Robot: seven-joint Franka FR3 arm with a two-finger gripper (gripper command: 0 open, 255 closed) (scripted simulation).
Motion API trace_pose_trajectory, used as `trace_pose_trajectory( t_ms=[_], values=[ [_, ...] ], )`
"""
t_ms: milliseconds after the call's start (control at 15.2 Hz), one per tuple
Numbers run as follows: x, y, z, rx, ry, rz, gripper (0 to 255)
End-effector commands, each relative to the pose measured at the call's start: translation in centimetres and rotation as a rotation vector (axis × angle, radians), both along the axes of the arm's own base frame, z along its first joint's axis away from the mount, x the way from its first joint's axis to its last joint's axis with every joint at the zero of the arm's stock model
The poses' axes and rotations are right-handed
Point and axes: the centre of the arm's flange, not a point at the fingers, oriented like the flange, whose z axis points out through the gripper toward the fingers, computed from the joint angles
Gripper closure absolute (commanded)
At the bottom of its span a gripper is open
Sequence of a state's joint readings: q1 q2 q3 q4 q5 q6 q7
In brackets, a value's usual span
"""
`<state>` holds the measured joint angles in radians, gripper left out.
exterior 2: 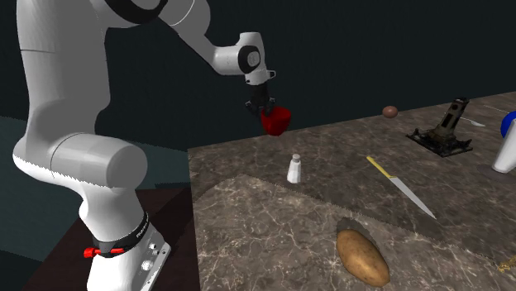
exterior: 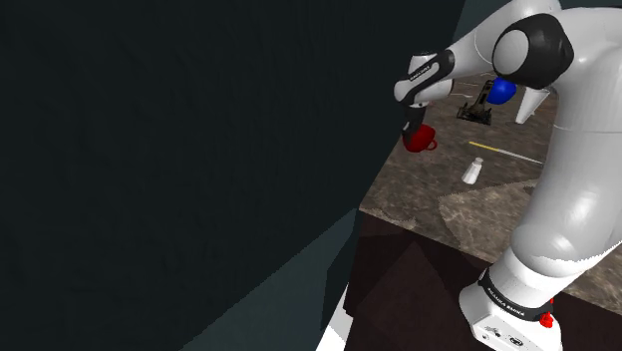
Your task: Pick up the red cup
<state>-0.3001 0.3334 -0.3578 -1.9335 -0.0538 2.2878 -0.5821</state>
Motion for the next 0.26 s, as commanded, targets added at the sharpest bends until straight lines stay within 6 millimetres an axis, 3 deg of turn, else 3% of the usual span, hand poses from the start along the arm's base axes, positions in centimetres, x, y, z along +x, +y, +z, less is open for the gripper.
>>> trace_pose_trajectory(
  t_ms=[0, 198],
  values=[
    [-0.05, -0.06, 1.08, 0.0, 0.0, 0.0, 255],
    [-0.05, -0.06, 1.69, 0.0, 0.0, 0.0, 255]
  ],
)
